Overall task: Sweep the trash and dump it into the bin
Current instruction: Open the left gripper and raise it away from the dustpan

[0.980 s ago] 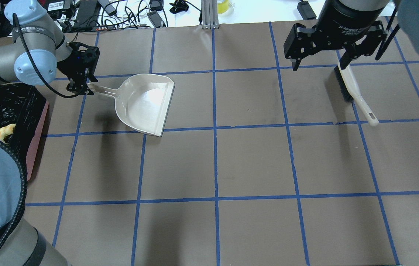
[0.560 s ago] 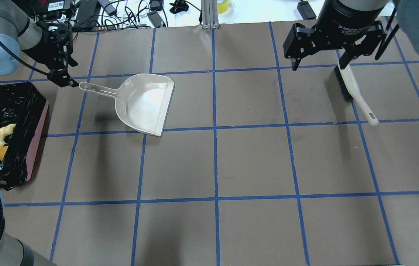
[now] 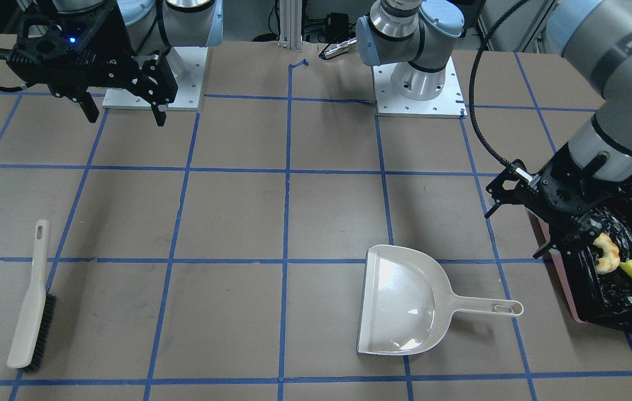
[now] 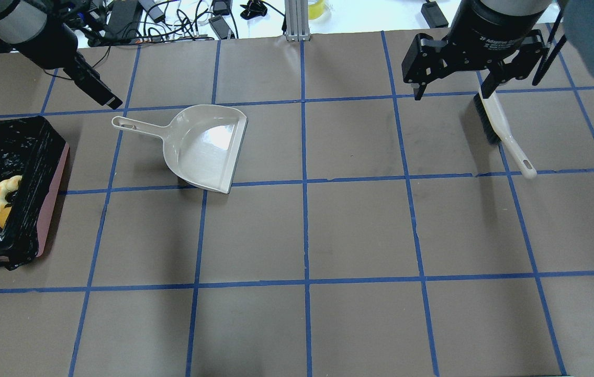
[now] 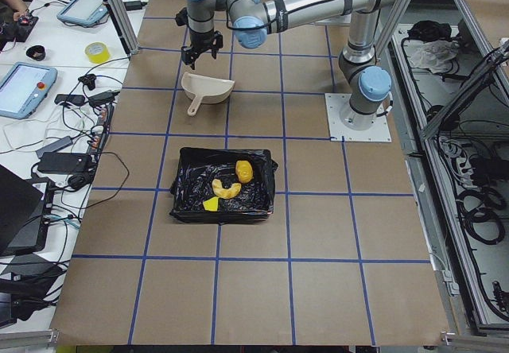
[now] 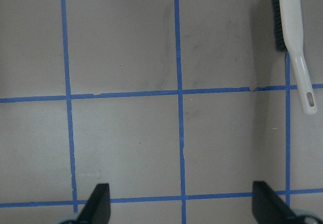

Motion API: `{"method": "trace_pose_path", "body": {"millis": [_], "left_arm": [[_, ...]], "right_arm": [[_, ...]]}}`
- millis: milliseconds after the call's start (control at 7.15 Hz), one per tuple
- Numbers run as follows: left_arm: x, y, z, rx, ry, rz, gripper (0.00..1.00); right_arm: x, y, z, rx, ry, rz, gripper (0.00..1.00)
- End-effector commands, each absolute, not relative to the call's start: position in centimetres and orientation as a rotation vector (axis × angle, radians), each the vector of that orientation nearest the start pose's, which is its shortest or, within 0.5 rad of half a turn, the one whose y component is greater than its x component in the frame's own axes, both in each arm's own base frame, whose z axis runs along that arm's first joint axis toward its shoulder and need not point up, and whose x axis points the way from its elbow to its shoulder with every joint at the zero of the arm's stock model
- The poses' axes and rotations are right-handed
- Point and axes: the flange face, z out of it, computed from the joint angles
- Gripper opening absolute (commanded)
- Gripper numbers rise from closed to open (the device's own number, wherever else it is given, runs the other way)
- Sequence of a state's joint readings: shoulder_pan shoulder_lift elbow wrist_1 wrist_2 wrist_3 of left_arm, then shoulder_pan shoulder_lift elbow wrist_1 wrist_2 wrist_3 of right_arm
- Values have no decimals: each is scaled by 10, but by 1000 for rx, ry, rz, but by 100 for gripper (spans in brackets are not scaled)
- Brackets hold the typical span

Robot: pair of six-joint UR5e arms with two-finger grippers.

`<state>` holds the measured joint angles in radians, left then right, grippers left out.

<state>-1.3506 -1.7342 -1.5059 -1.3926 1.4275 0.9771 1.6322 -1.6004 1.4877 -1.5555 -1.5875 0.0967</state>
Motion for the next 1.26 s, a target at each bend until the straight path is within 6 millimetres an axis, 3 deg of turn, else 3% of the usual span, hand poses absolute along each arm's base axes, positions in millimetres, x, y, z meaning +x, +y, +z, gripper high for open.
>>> {"method": "trace_pose_path", "body": {"millis": [0,140,280,420,560,1119], "left_arm": [[-63,-536,498,701,3165,-177,100],[-80,-518,515,475,3182,-187,100],[-106,-502,519,338,3168,-170,100],[-140,-483,513,297,3085,-139,100],[-159,-475,511,224,3047,-149,100],[-148,-473,522,172,3058,-180,100]], "right_arm": [[161,-477,542,57,3145,-156,100],[161,-477,543,57,3146,-159,100],[161,-477,542,57,3146,-154,100],[160,-477,542,59,3148,-154,100],[160,-477,542,60,3150,-154,100],[160,-476,543,60,3151,-157,100]]}}
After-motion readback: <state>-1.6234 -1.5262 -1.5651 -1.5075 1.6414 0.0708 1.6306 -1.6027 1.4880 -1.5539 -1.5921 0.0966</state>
